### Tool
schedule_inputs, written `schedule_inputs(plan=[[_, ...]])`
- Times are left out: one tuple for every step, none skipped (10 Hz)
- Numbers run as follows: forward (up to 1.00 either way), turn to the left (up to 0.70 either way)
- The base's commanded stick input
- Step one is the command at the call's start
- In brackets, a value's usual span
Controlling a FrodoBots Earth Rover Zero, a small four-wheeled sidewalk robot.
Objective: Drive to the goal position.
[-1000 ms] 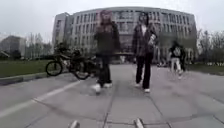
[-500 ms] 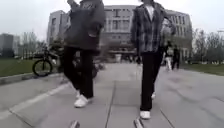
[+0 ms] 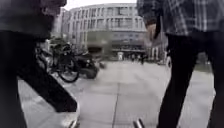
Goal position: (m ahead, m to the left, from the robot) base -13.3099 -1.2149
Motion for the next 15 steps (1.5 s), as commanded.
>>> schedule_inputs(plan=[[0.0,-0.09],[0.0,-0.09],[0.0,-0.09],[0.0,-0.09],[0.0,-0.09],[0.0,-0.09],[0.0,-0.09],[0.07,-0.03],[0.36,-0.04],[0.72,-0.04],[0.85,-0.04],[0.85,-0.04],[0.85,-0.04],[0.85,-0.04],[0.85,-0.04]])
